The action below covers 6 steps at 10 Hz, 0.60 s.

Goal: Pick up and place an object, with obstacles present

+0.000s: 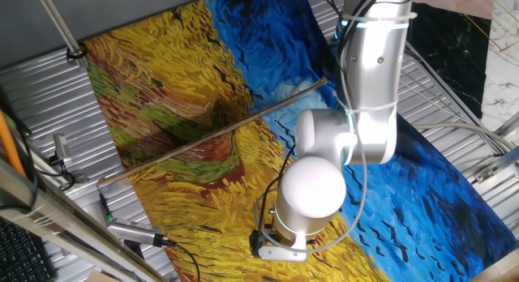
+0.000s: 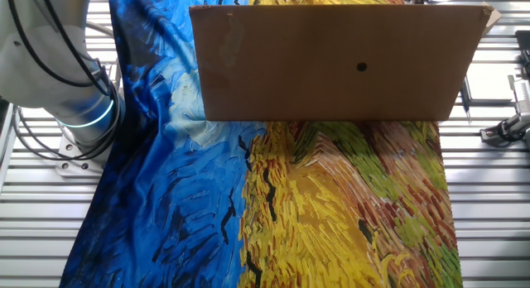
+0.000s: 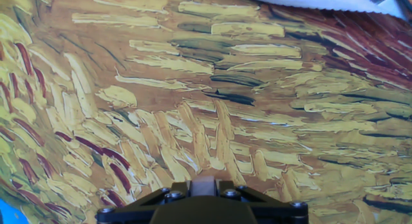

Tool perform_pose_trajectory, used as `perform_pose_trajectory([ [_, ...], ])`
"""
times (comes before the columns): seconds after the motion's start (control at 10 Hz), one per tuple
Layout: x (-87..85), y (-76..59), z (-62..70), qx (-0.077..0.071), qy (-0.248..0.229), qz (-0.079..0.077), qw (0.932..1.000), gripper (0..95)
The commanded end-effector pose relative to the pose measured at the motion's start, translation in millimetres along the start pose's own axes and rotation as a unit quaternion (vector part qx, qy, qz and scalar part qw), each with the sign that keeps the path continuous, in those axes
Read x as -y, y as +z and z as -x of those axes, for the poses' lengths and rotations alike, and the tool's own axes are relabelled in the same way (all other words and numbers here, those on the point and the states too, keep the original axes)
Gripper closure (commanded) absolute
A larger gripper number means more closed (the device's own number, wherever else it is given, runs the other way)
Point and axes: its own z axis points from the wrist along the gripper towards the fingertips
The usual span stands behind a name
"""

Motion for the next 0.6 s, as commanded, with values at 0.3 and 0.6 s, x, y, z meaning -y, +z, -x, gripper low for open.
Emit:
perform_pose_trajectory([
  [0.3, -0.1, -2.5, -0.8, 0.0, 0.002, -0.001, 1.0, 95.0],
  [0.6, -0.1, -2.5, -0.8, -0.004, 0.014, -0.003, 0.9999, 95.0],
])
